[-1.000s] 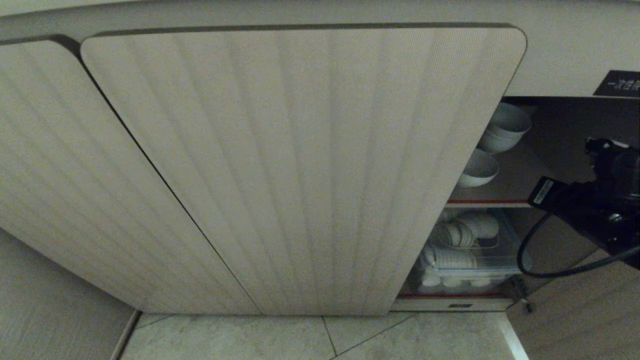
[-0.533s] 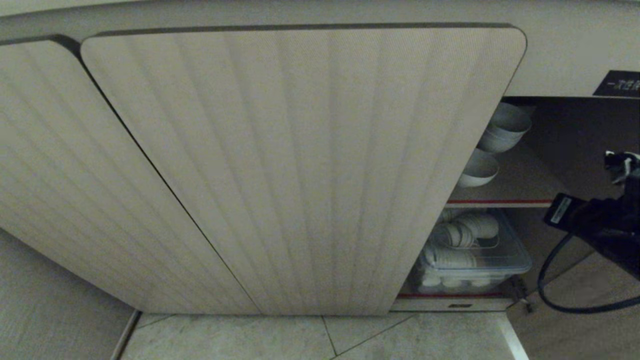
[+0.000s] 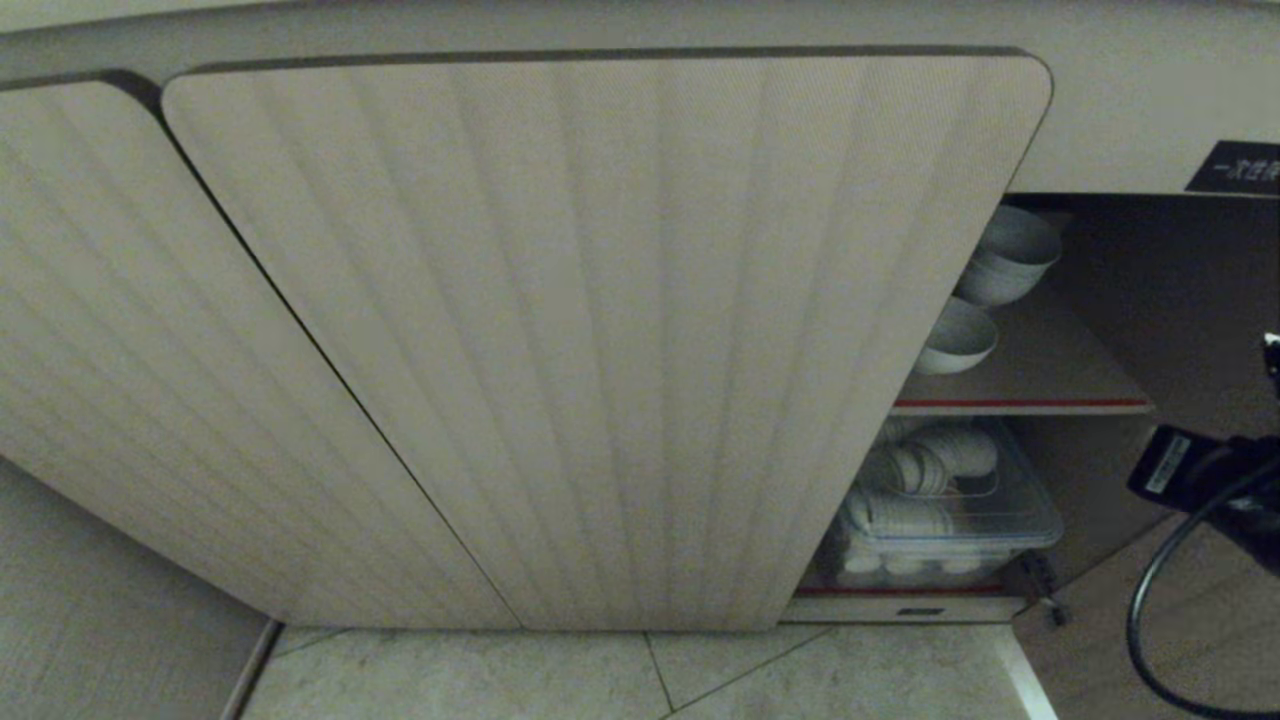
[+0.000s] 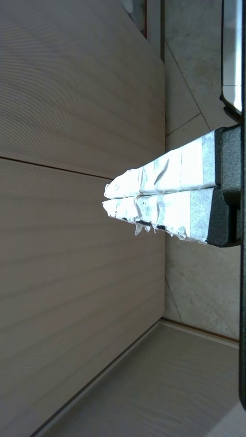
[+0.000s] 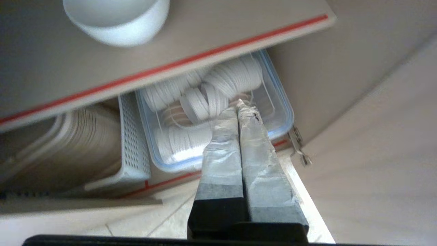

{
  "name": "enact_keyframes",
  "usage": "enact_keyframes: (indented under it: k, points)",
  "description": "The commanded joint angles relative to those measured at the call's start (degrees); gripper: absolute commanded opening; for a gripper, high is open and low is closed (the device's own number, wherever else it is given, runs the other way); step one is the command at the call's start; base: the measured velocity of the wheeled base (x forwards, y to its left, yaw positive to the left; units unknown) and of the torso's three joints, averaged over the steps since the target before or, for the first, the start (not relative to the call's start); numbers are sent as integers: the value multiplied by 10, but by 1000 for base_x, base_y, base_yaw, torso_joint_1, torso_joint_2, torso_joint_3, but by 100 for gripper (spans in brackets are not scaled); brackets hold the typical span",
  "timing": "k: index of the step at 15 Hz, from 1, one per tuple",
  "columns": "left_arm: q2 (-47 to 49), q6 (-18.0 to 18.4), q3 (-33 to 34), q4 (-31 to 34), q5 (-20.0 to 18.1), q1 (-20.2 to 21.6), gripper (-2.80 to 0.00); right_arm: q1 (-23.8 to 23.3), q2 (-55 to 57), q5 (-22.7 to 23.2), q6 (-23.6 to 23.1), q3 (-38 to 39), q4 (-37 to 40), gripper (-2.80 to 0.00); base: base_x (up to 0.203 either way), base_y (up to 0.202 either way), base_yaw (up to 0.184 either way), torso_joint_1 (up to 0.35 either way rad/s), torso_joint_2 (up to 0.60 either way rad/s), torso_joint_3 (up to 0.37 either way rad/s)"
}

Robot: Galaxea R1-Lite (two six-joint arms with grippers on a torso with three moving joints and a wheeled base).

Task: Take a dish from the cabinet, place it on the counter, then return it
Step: Close the cabinet door

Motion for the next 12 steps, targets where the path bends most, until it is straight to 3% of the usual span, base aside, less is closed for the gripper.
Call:
enact_keyframes:
  k: [1, 6, 12]
  points:
    - [0, 0, 0, 0, 0, 0, -280, 1, -37, -1, 1, 23, 0, -280, 0, 0, 0, 0, 0, 0]
    - [0, 0, 0, 0, 0, 0, -280, 1, -116, 41, -1, 43, 72, -280, 0, 0, 0, 0, 0, 0]
    - [0, 0, 0, 0, 0, 0, -280, 2, -204, 45, -1, 99, 86, -280, 0, 0, 0, 0, 0, 0]
